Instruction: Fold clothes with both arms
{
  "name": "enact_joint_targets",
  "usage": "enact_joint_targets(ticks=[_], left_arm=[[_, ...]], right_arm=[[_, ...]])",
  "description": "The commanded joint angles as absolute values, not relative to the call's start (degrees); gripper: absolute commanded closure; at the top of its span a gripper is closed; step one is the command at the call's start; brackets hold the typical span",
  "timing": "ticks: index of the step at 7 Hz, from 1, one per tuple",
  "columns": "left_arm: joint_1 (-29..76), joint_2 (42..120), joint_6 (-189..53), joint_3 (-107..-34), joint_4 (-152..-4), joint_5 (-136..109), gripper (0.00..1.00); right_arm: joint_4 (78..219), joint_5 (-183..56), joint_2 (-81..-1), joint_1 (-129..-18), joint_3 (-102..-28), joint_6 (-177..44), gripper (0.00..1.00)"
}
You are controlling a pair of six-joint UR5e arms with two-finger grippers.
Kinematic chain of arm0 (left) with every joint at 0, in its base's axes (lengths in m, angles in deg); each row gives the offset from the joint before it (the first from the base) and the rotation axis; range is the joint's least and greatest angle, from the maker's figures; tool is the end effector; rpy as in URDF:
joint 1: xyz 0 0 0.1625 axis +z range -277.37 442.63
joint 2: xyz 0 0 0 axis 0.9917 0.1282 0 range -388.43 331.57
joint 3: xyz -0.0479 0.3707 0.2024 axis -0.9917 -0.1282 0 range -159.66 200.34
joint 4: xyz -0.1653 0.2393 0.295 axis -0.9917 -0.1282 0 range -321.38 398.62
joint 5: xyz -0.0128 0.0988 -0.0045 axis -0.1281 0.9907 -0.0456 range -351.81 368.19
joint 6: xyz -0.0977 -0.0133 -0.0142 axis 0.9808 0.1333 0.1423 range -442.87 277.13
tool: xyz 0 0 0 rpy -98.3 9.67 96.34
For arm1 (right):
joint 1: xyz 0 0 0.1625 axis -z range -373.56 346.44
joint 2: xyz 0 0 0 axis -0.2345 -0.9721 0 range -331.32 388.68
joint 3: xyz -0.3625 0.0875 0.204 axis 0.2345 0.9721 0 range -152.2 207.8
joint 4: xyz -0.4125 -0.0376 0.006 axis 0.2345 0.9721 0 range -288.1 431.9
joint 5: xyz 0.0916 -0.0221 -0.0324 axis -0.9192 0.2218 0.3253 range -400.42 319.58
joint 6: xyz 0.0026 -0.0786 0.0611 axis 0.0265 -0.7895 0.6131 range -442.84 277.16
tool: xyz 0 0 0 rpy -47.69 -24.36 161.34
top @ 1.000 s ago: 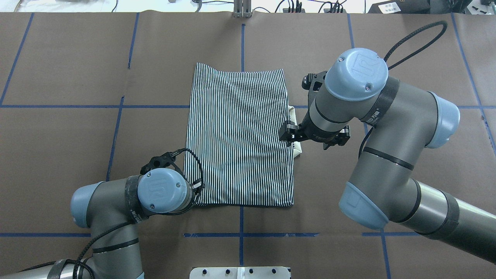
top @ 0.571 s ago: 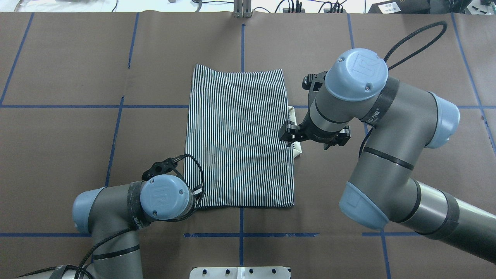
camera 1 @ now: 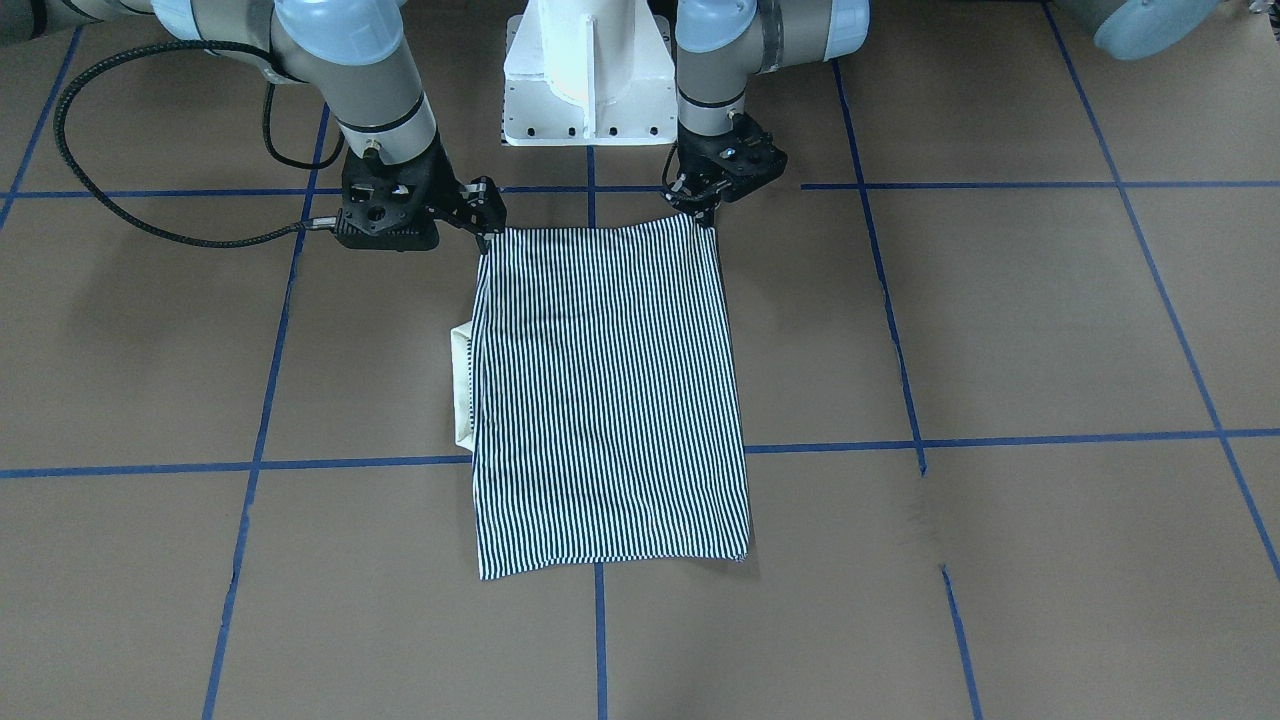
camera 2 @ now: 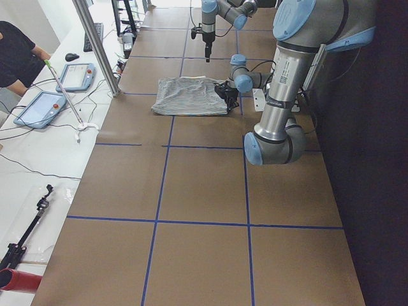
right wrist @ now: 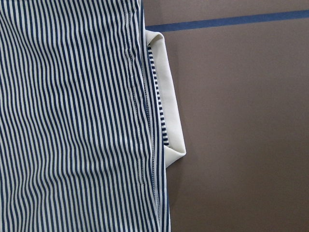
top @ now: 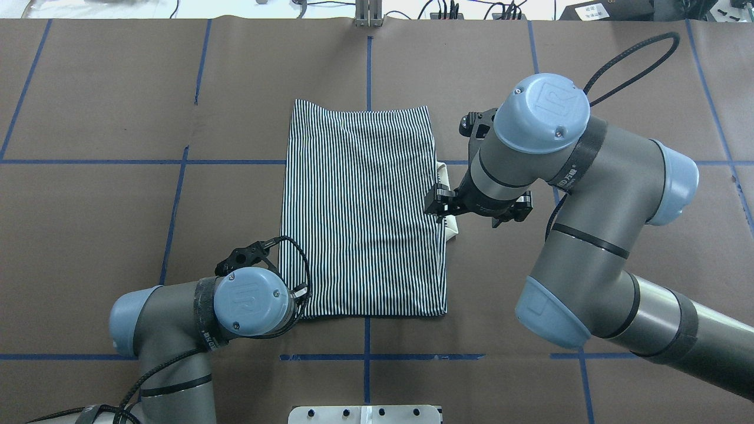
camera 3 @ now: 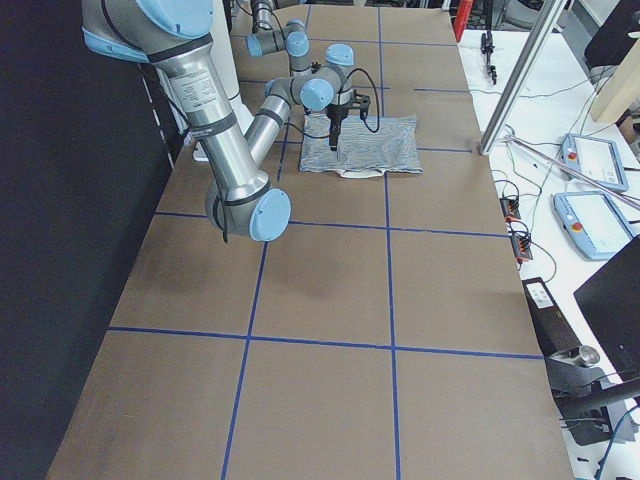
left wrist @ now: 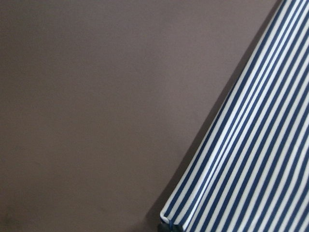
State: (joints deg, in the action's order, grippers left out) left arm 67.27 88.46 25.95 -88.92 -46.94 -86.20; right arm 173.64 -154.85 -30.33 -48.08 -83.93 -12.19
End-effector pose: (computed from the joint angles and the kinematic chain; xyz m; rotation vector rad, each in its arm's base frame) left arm 0.5496 -0.2813 0.2665 -0.0964 0.7345 -0.5417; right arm -0.4348 -0.4108 0.2179 -0.0447 -0.8120 0.0976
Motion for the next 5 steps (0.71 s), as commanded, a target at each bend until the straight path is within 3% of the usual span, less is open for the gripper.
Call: enact_joint_targets(ticks=[1,5], left_arm=[[67.0,88.0,22.4,-89.5,-46.9,-86.2,1.0],[65.1,88.0,19.9,-89.5,-47.2,-86.2,1.0]], right_arm=[[170.5,-154.8,-30.9,-45.6,-83.7,-5.7,0.0],[164.4,-142.8,-30.5,-33.6,-80.5,29.7,0.0]])
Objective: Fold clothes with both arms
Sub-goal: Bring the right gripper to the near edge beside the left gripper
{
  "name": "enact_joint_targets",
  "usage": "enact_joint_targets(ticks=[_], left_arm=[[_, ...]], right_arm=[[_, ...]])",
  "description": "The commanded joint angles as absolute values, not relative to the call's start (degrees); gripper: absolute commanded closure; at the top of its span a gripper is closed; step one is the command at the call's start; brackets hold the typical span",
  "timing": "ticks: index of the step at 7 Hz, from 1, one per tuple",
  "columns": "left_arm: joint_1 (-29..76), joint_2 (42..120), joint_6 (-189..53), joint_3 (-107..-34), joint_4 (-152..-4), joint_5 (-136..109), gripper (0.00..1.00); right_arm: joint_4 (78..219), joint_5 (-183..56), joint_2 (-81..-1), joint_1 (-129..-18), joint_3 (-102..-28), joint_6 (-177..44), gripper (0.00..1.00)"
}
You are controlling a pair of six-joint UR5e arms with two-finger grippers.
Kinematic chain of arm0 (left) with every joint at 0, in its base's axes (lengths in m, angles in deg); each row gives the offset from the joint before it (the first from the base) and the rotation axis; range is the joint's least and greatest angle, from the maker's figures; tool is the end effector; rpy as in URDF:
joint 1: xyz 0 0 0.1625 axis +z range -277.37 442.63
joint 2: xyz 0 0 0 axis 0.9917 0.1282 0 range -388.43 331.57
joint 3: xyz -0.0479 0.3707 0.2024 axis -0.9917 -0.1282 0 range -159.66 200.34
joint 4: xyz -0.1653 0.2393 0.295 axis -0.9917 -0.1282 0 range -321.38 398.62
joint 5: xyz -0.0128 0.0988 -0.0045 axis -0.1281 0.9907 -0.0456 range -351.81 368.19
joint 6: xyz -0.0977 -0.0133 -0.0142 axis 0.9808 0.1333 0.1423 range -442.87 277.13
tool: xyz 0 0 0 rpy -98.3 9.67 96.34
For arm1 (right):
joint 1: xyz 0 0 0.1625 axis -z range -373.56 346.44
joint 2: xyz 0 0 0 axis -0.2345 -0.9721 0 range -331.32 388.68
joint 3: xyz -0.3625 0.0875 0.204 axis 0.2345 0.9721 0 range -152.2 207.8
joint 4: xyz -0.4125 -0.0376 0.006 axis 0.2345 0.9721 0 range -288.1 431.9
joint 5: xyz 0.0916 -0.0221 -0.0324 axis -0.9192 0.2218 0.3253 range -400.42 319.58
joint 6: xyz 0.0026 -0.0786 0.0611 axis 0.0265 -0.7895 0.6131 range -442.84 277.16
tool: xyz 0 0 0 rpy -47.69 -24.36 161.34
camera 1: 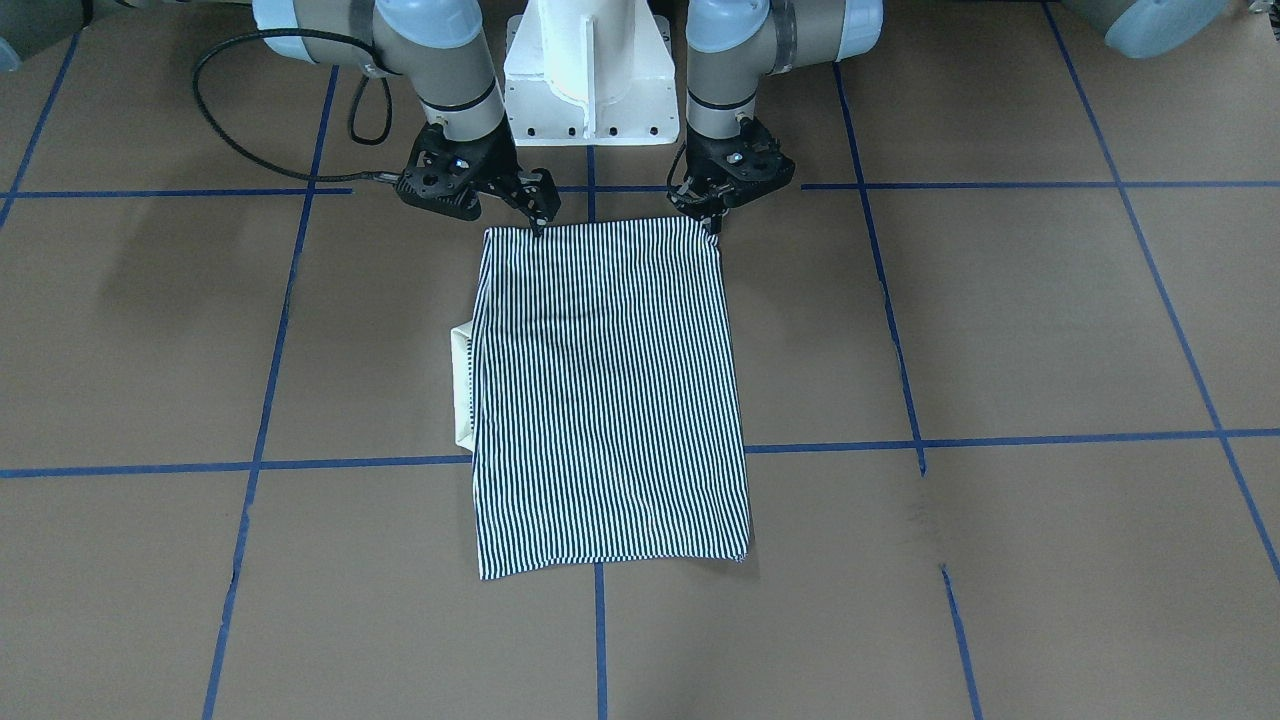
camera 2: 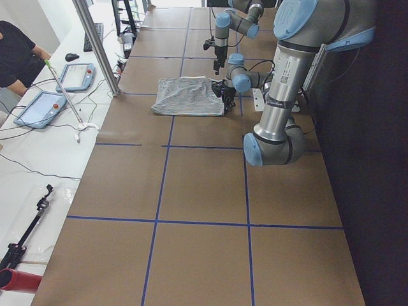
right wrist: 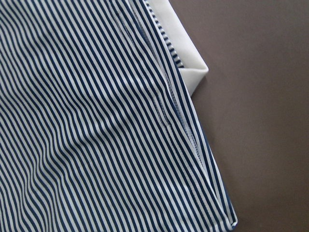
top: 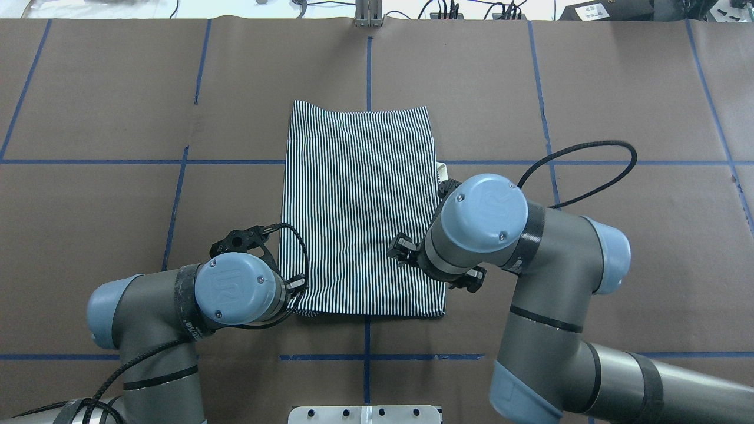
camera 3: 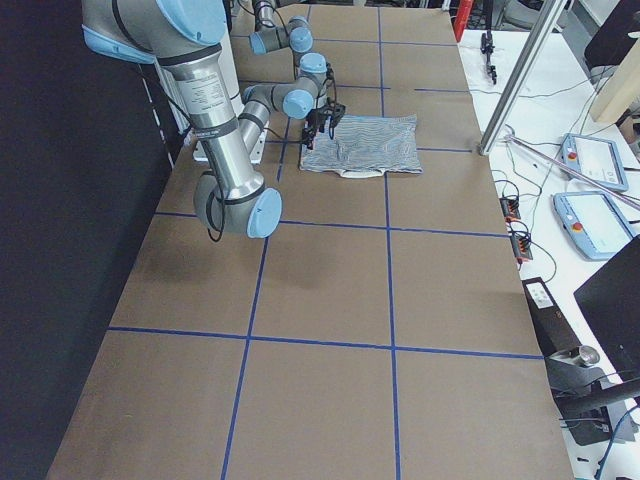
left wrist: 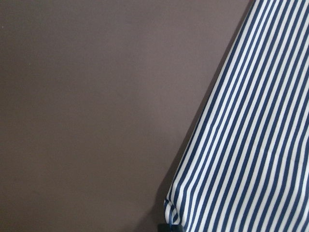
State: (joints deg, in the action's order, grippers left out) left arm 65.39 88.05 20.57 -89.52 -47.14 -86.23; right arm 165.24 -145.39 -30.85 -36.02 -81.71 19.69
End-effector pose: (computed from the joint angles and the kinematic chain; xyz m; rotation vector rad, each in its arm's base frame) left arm 0.5367 -0.2980 0.2660 -0.0498 0.7440 -0.4825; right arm -0.5190 -0.3309 0.2221 -0.1773 -0.8352 0.4673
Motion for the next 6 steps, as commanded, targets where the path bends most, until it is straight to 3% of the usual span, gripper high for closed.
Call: enact_joint_targets(ticks=[1,3,6], left_arm=[[65.1,88.0,19.9,-89.5,-47.3,-86.2,1.0],[65.1,88.0,19.9,-89.6,-47.3,-86.4,1.0],[65.0,87.9,20.1,-90.6,-47.3,-86.8,1.0]], right_arm=[[164.4,-142.8,-29.6,-33.4,-78.8,35.5,0.0],[164.4,-142.7,-23.9,-33.3,-70.7,46.1,0.0],[164.6,-142.7,-24.6,-32.5,-70.5,47.9,0.0]])
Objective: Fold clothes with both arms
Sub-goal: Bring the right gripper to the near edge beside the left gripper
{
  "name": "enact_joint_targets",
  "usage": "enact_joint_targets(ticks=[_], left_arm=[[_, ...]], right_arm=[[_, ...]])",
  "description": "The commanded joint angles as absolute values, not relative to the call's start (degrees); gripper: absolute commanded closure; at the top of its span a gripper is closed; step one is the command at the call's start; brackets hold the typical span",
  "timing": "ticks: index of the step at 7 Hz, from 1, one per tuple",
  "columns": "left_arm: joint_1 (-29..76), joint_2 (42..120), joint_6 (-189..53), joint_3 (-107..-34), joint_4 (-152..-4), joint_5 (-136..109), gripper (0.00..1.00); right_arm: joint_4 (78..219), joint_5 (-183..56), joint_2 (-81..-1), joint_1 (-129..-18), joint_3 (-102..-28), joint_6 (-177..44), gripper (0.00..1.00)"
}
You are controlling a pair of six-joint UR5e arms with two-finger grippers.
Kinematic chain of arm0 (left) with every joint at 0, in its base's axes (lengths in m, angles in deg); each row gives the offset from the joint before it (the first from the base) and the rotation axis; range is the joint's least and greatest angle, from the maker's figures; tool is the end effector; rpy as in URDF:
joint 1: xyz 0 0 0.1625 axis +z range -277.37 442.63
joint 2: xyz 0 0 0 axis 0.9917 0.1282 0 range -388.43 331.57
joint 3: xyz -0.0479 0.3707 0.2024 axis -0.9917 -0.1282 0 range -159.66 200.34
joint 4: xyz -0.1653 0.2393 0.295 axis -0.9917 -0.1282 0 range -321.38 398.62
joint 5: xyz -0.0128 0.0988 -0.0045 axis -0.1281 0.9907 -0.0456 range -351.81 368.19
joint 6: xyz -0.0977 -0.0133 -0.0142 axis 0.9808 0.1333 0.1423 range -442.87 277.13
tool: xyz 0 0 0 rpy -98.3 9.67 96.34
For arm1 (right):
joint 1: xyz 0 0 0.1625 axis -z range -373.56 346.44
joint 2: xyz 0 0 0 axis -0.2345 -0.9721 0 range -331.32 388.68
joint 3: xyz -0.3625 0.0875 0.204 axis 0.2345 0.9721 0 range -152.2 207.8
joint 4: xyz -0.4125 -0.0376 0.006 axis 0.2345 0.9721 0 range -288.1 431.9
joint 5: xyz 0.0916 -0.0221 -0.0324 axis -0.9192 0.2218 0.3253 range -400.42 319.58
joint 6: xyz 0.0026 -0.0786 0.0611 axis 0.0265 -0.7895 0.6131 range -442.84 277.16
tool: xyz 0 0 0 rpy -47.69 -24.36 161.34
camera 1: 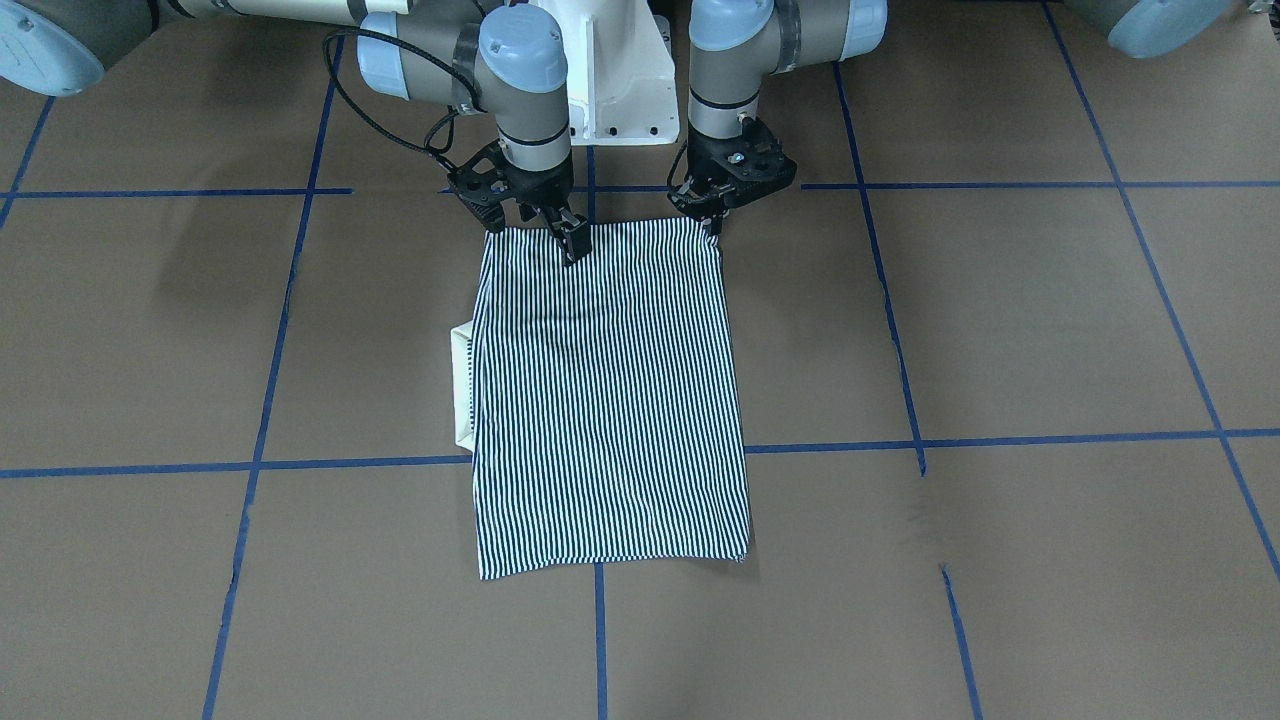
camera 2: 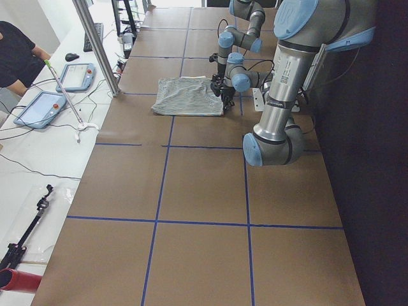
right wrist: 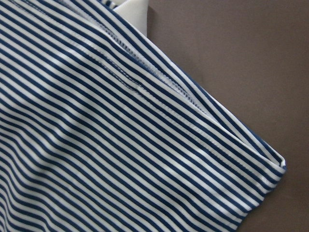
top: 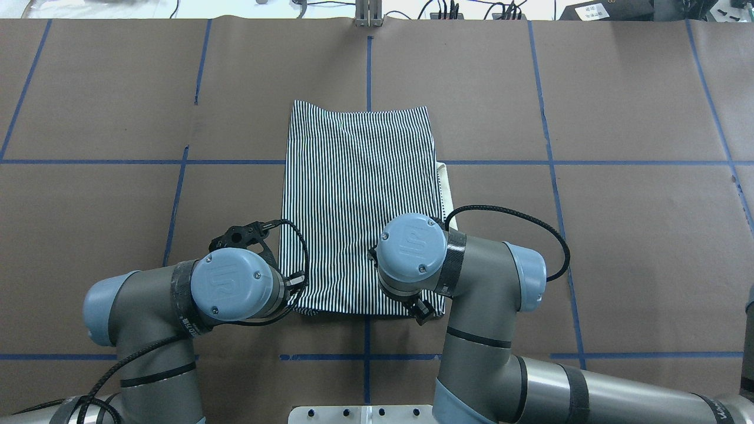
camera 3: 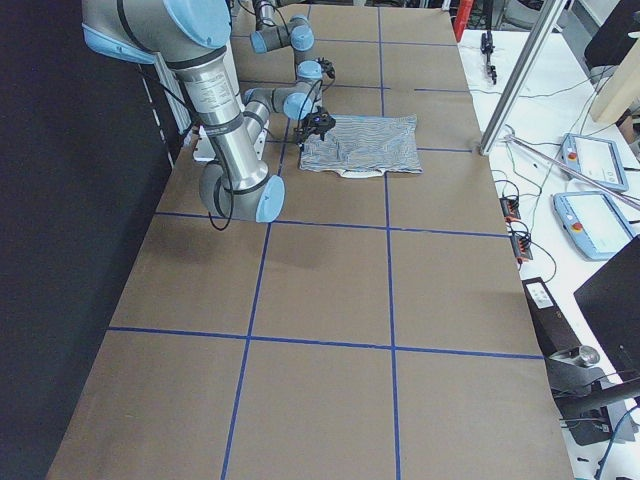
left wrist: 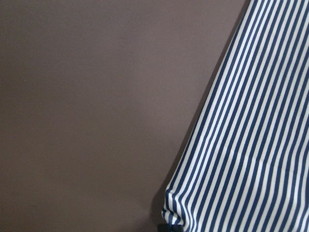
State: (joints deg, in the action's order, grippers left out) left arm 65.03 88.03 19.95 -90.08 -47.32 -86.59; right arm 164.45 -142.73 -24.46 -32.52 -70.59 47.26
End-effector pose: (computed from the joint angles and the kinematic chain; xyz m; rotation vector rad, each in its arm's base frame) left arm 0.5323 -0.3000 0.2617 -0.0488 0.7570 -0.4745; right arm -0.5975 -0.3237 0.2280 -0.3498 -0.7172 0.8979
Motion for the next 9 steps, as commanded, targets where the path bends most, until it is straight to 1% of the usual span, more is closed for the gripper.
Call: enact_joint_targets(ticks=[1,4,6,7,8,9], left_arm=[[65.0,87.9,20.2,-91.1,-47.3,-86.8,1.0],[65.1,87.9,20.3,-91.1,-47.3,-86.8,1.0],[65.0,87.9,20.4,-91.2,-47.3,-86.8,1.0],[65.1,87.9,20.4,-91.2,-47.3,-86.8,1.0],[65.1,88.0,20.4,-91.2,-47.3,-86.7,1.0],[65.1,88.0,20.4,-91.2,-47.3,-86.7,1.0]], right_arm=[[164.8,-142.8,-24.9,-32.5,-70.6,47.9,0.0],[164.7,-142.6,-27.3,-31.1,-70.4,47.9,0.0],[164.7,-142.6,-27.2,-31.0,-70.3,47.9,0.0],[164.7,-142.6,-27.1,-31.1,-70.2,47.9,0.02],[164.6,-142.6,-27.1,-31.0,-70.2,47.9,0.28],[164.6,-142.6,-27.0,-31.1,-70.2,47.9,0.61]])
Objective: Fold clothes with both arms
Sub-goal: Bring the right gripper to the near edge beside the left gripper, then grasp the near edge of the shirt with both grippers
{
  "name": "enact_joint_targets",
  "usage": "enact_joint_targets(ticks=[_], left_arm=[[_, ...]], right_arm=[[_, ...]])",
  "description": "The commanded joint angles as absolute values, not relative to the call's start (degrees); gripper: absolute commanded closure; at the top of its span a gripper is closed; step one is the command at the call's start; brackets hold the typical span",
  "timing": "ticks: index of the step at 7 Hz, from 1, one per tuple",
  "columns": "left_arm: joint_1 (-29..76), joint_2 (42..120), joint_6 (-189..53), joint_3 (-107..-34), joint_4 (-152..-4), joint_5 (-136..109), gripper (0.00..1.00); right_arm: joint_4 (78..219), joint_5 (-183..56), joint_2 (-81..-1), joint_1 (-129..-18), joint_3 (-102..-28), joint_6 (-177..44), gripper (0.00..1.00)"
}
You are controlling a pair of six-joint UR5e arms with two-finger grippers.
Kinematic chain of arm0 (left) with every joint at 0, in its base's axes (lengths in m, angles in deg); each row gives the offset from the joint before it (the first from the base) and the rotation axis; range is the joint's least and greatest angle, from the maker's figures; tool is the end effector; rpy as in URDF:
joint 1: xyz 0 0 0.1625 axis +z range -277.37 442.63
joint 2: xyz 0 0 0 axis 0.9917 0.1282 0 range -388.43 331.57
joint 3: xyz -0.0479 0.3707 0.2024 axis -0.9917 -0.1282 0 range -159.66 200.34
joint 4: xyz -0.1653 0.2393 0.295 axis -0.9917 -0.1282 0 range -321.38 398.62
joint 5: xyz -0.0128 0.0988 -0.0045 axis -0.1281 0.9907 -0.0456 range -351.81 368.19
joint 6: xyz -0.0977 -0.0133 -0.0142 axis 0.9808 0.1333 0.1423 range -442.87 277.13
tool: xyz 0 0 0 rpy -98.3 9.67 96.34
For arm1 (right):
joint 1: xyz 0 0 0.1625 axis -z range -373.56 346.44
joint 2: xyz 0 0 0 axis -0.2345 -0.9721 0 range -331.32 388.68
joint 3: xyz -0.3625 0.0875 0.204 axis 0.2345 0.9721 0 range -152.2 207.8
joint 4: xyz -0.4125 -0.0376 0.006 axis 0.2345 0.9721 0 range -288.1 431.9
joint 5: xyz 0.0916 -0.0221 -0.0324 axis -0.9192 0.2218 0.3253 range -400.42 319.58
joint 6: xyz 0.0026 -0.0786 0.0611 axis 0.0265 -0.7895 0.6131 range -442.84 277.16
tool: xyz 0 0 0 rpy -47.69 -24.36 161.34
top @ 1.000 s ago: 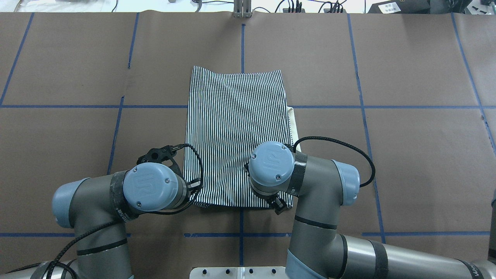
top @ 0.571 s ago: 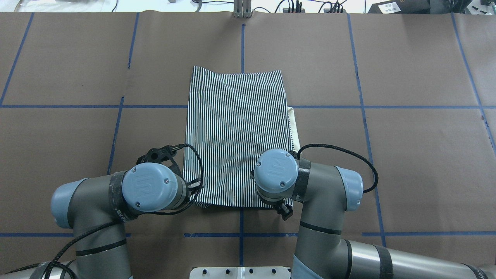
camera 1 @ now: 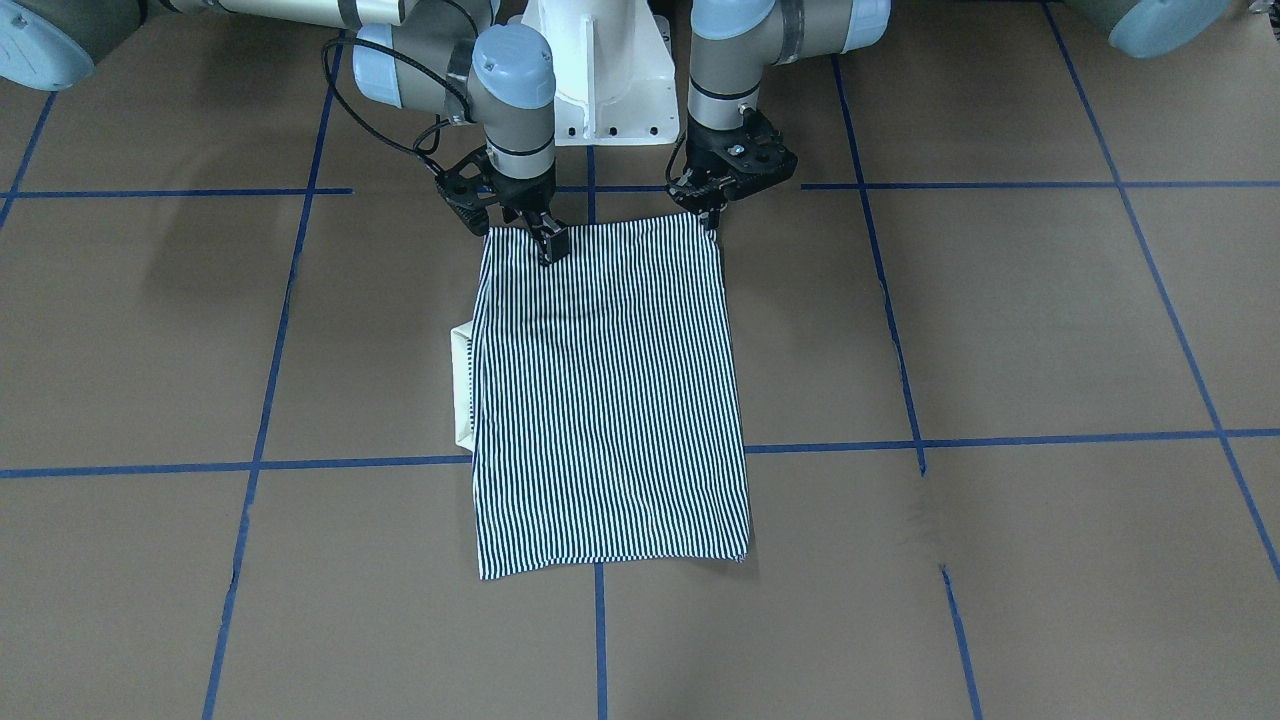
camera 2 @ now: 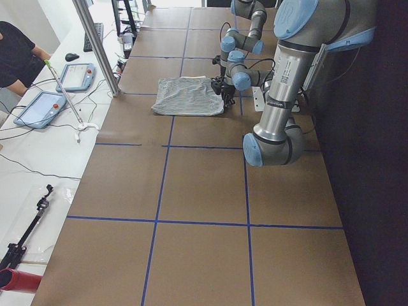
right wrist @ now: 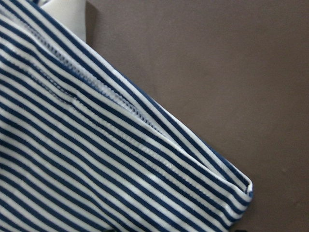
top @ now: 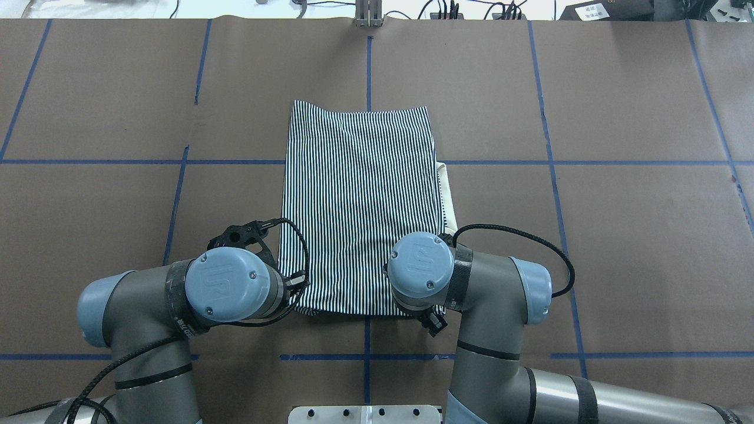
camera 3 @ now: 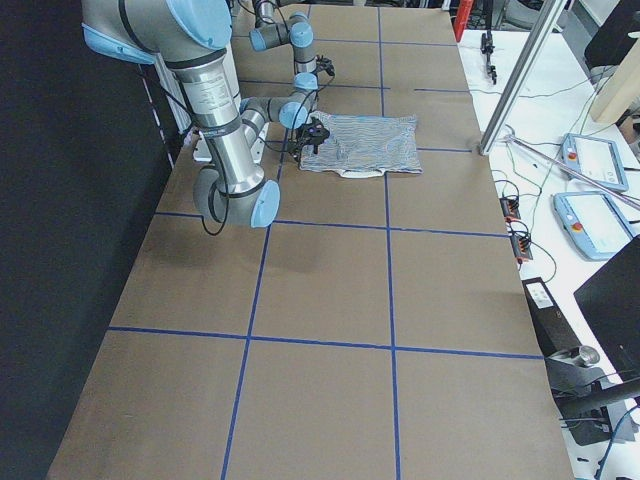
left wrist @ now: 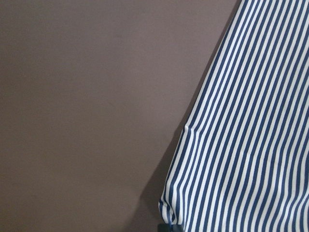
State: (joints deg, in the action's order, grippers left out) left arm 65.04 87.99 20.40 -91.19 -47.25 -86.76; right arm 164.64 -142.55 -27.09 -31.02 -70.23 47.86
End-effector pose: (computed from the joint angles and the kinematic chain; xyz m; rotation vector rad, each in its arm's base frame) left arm 0.5271 -0.2979 0.2544 -0.0538 0.7746 -0.4787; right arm -0.6037 -0.3076 0.2619 -0.3497 -0.6548 0.8971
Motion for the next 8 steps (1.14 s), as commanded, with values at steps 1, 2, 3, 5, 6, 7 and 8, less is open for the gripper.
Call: enact_joint_targets(ticks=[1,2,3,5,6,7,8], left_arm=[[65.1,88.0,20.4,-91.2,-47.3,-86.7,1.0],[65.1,88.0,20.4,-91.2,-47.3,-86.7,1.0],[65.1,88.0,20.4,-91.2,-47.2,-86.7,1.0],[65.1,88.1,20.4,-91.2,-47.1,-86.7,1.0],[65.1,88.1,20.5,-91.2,-47.2,-86.7,1.0],[65.1,88.2,20.5,-91.3,-47.1,-86.7,1.0],[65.1,88.1,20.5,-92.1,-47.0,-86.7,1.0]], right_arm=[[164.5,-142.6,-26.9,-31.1,-70.3,47.8,0.87],[164.6,-142.6,-26.9,-31.1,-70.3,47.9,1.0],[164.7,-142.6,-26.8,-31.1,-70.3,47.9,1.0],[164.6,-142.6,-26.7,-31.3,-70.4,47.9,1.0],[164.5,-142.6,-26.7,-31.5,-70.7,47.9,1.0],[164.6,-142.1,-26.6,-31.5,-71.9,47.9,1.0],[164.7,-141.8,-27.1,-31.5,-74.0,47.9,1.0]])
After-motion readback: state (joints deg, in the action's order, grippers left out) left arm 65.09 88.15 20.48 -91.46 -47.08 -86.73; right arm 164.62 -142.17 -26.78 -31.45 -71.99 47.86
